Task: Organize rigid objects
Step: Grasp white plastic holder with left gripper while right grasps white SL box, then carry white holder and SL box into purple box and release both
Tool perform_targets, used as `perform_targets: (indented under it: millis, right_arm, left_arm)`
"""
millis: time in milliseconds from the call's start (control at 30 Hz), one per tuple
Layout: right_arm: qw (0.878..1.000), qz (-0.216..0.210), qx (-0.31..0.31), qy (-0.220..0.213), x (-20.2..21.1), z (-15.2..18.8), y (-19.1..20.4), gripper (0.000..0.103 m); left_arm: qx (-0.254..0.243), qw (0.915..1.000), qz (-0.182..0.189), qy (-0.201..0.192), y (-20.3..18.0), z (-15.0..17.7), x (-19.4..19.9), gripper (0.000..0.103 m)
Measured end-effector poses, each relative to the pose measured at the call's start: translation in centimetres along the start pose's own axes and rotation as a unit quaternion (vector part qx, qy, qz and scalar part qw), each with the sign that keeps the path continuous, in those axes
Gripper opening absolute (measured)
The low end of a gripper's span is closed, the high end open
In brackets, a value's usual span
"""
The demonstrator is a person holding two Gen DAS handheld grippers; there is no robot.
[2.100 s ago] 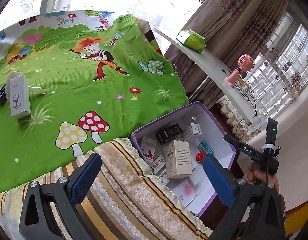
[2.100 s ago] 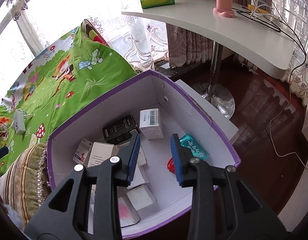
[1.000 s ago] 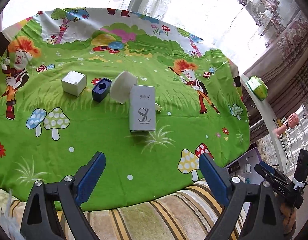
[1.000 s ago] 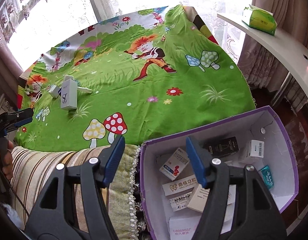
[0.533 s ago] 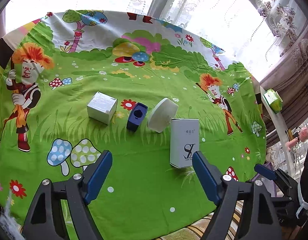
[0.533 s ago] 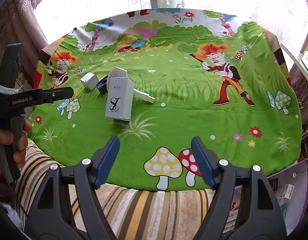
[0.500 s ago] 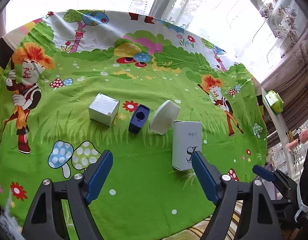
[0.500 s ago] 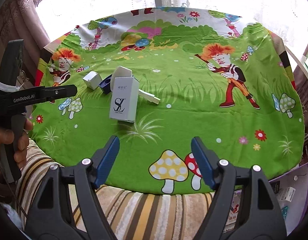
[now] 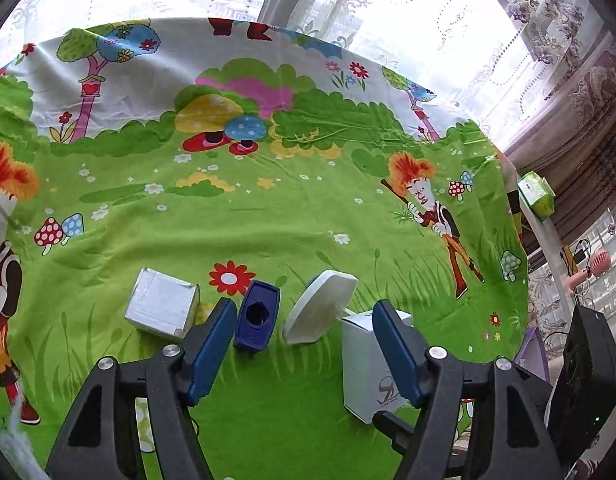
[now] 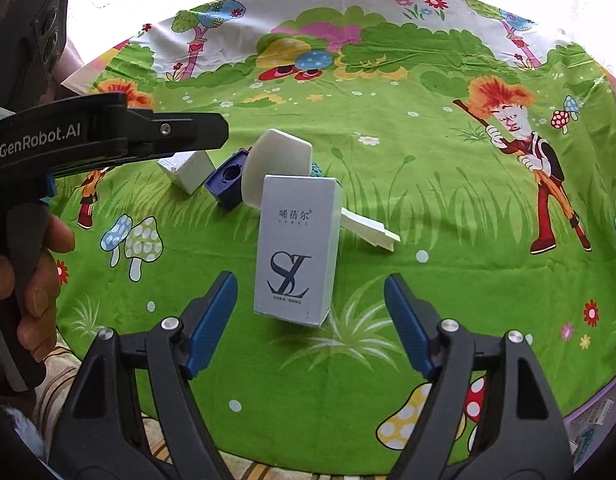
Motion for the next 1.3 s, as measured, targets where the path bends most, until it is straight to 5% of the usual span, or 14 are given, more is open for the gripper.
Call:
perform_targets:
  millis: [333,533,667,1300]
  right_arm:
    - [1.000,0.014,-0.003,0.004,-2.4,-0.9,0.6,0.078]
    - [1.000,0.030,0.006,0.003,-2.6,-0.8,-0.1,0.051]
    - [1.000,0.025,0.007,0.000,-2.1,-0.4,-0.5,0.048]
    - [0.998,0.041,-0.016,-0.035,4.0,3.1,-5.2,0.048]
  left_arm:
    - [-0.057,0.9959,0.011,0.070,-0.1,-0.3,-4.5,0.069]
    - [-0.083,0.9913,-0.008,0.102,-0.3,0.3,-6.1,0.029]
    - [-0.076,0.9918,-0.003,0.103,-0.7,0.8,-5.9,0.010]
    - [-0.034,0.9986,0.026,0.030,-6.8,5.6,-0.6,0.007]
Point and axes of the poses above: each gripper's, at about its wrist camera, not at the fingertips, and x roughly against the way its jaws point, y to its left, z to its underside, the point moved 10 cm from there along -x, roughly the way its jaws point, and after that the axes turned 15 degrees about z, right-handed, at the moved point
